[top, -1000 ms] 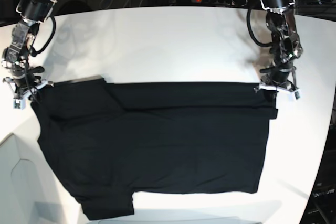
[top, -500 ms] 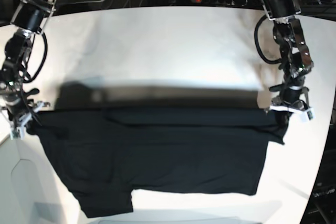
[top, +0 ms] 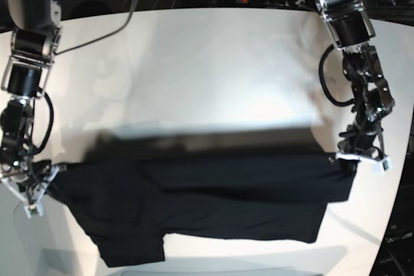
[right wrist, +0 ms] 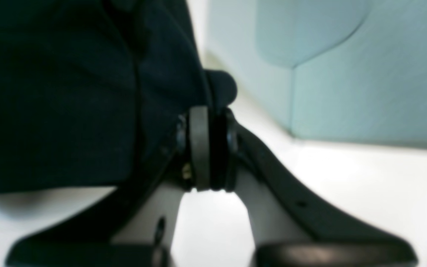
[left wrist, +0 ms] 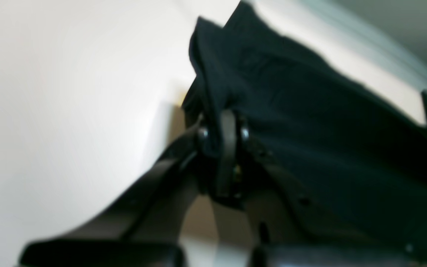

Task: Fold the T-shirt properly
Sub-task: 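Drag the held shoulder edge back toward the robot with both grippers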

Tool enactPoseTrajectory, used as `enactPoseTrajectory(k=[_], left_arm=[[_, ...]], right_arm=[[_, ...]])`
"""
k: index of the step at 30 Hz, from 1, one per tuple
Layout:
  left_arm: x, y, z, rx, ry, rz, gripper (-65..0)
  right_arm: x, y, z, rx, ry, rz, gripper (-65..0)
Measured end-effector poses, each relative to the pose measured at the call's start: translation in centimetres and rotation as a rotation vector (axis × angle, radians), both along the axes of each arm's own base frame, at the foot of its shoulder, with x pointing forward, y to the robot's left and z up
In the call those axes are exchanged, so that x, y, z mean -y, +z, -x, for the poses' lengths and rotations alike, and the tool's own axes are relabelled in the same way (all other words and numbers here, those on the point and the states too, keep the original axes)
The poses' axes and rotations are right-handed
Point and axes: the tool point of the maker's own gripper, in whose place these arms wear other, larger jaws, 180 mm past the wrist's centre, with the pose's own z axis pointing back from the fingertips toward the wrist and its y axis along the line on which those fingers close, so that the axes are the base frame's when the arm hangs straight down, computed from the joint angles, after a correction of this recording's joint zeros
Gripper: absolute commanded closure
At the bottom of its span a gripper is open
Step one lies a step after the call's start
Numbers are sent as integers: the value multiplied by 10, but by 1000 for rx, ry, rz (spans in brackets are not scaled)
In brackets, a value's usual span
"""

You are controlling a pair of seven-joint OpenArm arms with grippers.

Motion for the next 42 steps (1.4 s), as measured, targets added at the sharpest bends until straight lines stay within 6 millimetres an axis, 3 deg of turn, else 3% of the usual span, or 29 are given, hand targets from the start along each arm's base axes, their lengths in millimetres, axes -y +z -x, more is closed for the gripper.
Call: enactPoseTrajectory(k=[4, 9, 11, 15, 18, 20, 25, 27, 32, 34, 36, 40, 42], left_arm=[[-3, -16, 7, -58, 4, -17, -2], [-3, -12, 6, -48, 2, -32, -2], [-5, -10, 6, -47, 2, -38, -2], [-9, -19, 16, -128, -23, -42, -2], [-5, -37, 31, -180, -32, -34, -2], [-5, -42, 35, -198, -33, -33, -2], [-12, -31, 29, -159, -14, -31, -2], [-12, -31, 29, -160, -12, -29, -2], [-15, -40, 40, -188, -6, -38, -2], [-13, -37, 40, -184, -12, -41, -2], [-14, -33, 39, -172, -11, -48, -2], [-11, -20, 35, -139, -21, -59, -2], [-9, -16, 33, -128, -25, -64, -2]], right_arm=[[-2, -23, 17, -78, 21, 23, 0], [0, 15, -10, 24, 24, 28, 0], [1, 20, -12, 37, 28, 37, 0], [8, -20, 22, -114, 32, 75, 0], [6, -27, 27, -129, 38, 76, 0], [2, -13, 21, -86, 53, 92, 0], [1, 52, 3, 137, 6, 59, 0], [-4, 42, 4, 92, 26, 81, 0], [-12, -15, 34, -76, 60, 131, 0], [-10, -22, 42, -101, 59, 148, 0], [-10, -6, 33, -60, 63, 161, 0], [-9, 64, -4, 142, 41, 145, 0], [-3, 64, -2, 117, 20, 159, 0]])
